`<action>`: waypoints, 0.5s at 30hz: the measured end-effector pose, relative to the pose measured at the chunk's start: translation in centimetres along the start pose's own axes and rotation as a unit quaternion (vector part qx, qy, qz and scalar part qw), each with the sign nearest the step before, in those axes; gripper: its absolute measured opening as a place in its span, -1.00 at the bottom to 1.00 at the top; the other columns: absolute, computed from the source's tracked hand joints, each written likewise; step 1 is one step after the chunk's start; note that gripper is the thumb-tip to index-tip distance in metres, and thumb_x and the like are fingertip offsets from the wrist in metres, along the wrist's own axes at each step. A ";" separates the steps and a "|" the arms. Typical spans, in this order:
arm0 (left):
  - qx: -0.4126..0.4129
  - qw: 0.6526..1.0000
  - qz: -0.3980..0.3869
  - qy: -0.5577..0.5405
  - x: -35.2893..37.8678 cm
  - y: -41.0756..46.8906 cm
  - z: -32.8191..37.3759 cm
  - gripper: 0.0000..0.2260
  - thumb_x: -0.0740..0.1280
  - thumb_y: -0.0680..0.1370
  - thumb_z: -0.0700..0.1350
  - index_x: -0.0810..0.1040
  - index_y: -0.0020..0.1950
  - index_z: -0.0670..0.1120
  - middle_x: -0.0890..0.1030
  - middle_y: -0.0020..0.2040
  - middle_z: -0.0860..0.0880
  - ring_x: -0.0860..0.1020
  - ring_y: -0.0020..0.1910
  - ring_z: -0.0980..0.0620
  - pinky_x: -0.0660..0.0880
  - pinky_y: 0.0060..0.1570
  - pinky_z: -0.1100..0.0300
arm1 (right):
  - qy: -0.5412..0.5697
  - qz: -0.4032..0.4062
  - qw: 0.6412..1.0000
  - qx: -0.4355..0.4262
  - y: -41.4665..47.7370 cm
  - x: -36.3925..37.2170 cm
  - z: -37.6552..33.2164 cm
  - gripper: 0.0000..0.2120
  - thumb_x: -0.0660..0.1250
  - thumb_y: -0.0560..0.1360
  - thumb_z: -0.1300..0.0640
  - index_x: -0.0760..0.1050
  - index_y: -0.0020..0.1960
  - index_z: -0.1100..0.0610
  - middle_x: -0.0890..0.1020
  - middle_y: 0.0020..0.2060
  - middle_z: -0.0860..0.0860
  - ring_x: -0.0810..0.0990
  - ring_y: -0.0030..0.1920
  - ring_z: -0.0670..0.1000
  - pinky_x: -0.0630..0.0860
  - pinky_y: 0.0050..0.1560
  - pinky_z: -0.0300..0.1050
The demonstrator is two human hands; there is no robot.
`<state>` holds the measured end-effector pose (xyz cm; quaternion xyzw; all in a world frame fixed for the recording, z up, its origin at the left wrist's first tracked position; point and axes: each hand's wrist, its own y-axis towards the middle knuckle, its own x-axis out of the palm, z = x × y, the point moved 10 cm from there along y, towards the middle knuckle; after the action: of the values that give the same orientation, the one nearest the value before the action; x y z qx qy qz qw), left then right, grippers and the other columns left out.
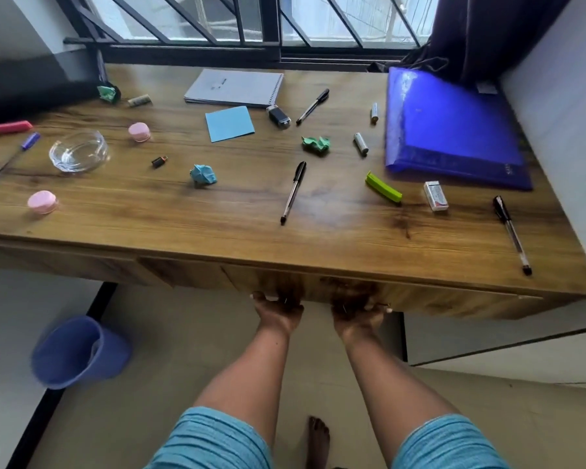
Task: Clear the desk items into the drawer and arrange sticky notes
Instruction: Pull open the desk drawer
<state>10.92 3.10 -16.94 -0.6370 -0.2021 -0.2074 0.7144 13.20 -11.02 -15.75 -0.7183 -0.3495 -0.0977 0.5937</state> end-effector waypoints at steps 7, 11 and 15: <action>0.021 0.999 0.023 0.027 -4.5 -4.5 -0.4 -0.22 0.01 0.46 0.44 0.35 0.42 -0.13 0.46 0.34 -0.12 0.41 0.36 -0.06 0.13 0.49 0.07 | -0.012 0.027 0.998 -0.061 -3.3 -4.7 0.9 -0.49 -0.06 0.58 -0.26 0.36 0.38 -0.06 0.47 0.34 0.06 0.45 0.31 0.14 0.38 0.35 0.13; 0.084 0.992 0.083 0.039 -6.6 -9.1 1.1 -0.24 -0.04 0.48 0.43 0.36 0.44 -0.08 0.42 0.42 -0.06 0.38 0.40 -0.05 0.12 0.50 0.02 | -0.018 0.023 0.996 -0.089 -7.0 -6.9 1.0 -0.56 -0.07 0.59 -0.25 0.50 0.11 -0.09 0.58 0.14 0.00 0.49 0.25 0.13 0.36 0.37 0.11; 0.320 0.910 0.196 0.175 -6.9 -18.0 7.2 -0.33 0.09 0.55 0.27 0.14 0.53 -0.12 0.22 0.51 -0.16 0.28 0.44 -0.21 0.25 0.41 -0.08 | -0.061 0.049 0.992 -0.103 -12.4 -8.2 1.4 -0.62 -0.06 0.62 -0.16 0.45 0.20 -0.03 0.53 0.24 0.02 0.45 0.29 0.10 0.30 0.39 0.00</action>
<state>-4.97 8.71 -5.17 -0.3542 -0.0003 -0.0953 0.9303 -0.91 -12.29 -10.91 -0.7966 -0.3377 -0.0602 0.4977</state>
